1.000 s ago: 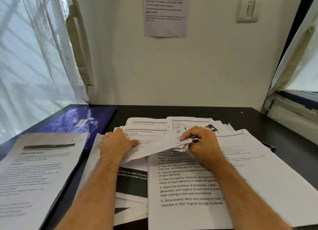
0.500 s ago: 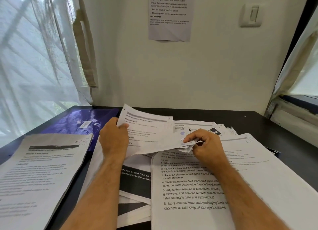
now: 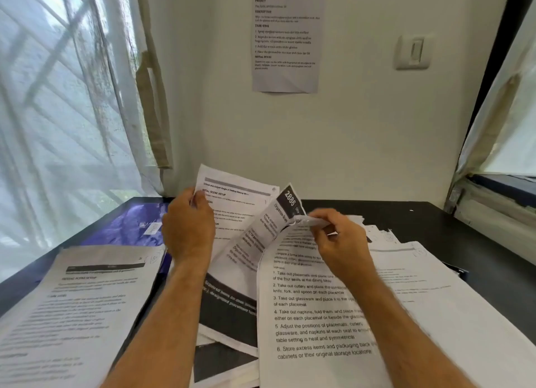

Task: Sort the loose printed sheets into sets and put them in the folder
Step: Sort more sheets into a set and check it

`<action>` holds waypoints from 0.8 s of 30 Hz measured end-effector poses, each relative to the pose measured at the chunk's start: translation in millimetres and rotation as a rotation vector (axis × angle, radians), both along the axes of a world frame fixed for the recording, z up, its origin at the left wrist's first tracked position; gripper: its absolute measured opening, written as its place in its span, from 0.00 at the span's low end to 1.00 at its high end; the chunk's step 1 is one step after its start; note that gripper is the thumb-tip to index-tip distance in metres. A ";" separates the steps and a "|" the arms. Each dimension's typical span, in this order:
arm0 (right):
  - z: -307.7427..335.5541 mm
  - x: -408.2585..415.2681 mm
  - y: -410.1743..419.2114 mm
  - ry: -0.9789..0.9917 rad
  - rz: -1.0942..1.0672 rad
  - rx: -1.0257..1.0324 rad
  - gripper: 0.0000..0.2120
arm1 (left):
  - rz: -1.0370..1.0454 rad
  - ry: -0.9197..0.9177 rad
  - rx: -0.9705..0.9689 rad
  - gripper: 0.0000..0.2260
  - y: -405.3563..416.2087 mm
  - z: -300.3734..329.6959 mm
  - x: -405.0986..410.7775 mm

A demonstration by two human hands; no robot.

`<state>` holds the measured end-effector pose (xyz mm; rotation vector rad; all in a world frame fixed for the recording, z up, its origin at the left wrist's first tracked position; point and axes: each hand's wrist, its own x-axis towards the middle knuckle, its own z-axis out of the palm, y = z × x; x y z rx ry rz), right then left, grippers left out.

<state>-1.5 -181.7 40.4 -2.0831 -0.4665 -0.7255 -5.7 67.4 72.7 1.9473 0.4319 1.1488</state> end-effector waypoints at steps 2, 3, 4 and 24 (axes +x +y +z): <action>17.3 0.0 4.1 -0.093 -0.041 -0.041 0.06 | -0.011 -0.048 0.019 0.15 3.8 20.8 -1.3; 28.1 -1.6 6.2 -0.136 -0.038 -0.029 0.05 | -0.024 -0.072 0.033 0.15 4.5 32.4 -3.4; 39.6 -3.6 8.7 -0.171 -0.033 -0.012 0.06 | -0.039 -0.097 0.047 0.15 3.9 43.3 -6.3; 198.0 -56.2 49.6 -0.511 0.022 0.090 0.11 | -0.706 -0.288 0.226 0.07 -42.8 137.2 -71.1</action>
